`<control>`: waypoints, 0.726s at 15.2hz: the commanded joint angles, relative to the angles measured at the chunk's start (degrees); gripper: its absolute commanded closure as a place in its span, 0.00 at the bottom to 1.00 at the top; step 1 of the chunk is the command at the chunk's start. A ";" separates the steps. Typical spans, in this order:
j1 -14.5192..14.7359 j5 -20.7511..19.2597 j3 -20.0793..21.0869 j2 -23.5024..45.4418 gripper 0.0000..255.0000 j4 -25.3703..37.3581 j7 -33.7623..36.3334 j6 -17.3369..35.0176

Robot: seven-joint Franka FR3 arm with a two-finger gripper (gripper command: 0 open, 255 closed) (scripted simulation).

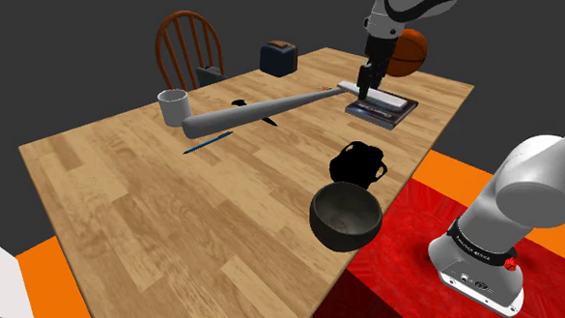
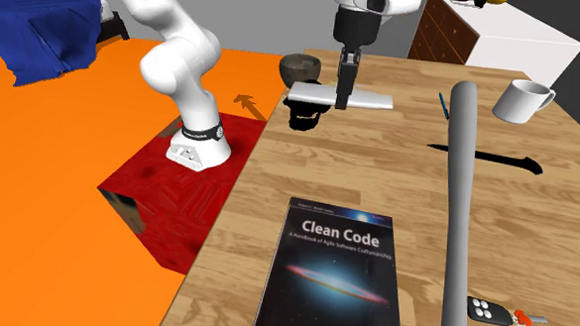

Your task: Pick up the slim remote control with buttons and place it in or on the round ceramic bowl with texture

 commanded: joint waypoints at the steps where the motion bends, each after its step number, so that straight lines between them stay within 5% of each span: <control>1: 0.99 0.61 2.04 -2.48 1.00 -2.13 2.82 -0.42; 11: 6.71 6.15 12.29 -12.69 1.00 -9.86 15.65 -3.00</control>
